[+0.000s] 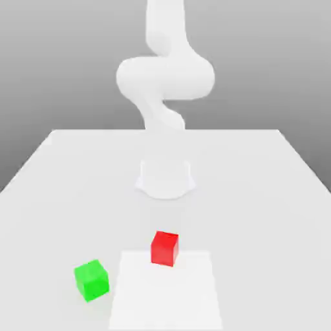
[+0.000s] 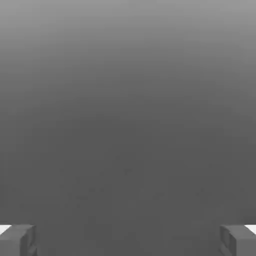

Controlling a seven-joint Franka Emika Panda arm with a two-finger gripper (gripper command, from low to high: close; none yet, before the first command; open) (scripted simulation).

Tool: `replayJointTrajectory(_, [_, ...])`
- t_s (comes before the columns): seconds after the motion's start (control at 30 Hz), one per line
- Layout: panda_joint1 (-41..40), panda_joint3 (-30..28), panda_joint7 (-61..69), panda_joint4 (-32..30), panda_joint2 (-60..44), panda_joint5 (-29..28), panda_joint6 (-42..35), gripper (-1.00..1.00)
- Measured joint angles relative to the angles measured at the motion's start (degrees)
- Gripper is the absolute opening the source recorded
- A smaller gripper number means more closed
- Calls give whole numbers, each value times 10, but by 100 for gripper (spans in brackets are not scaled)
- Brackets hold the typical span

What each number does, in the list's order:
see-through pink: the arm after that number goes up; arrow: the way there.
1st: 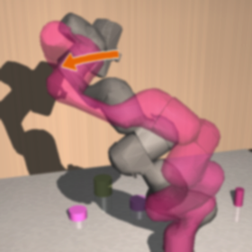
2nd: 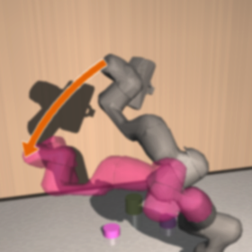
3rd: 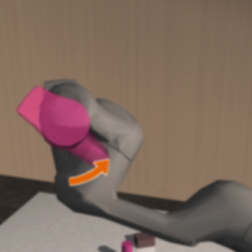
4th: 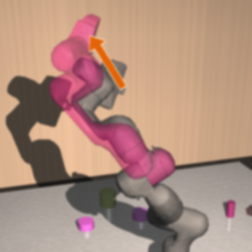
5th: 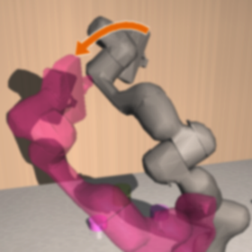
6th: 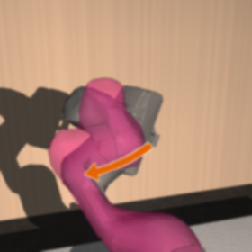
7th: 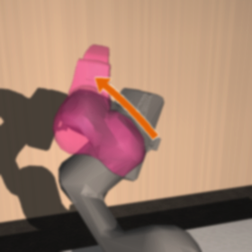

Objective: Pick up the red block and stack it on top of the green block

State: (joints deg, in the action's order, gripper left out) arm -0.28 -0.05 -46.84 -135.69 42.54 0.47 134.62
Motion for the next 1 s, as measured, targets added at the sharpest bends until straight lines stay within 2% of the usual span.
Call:
replayJointTrajectory(0.53, [-24, 29, -102, -310, -285, 15, 236, 0])
replayJointTrajectory(0.6, [-27, 31, -119, -330, -366, 7, 298, 0])
replayJointTrajectory(0.77, [-17, 14, -141, -325, -491, -17, 402, 0])
replayJointTrajectory(0.8, [-11, 9, -141, -323, -511, -17, 420, -100])
replayJointTrajectory(1.0, [-9, 6, -144, -322, -521, -20, 429, -100])
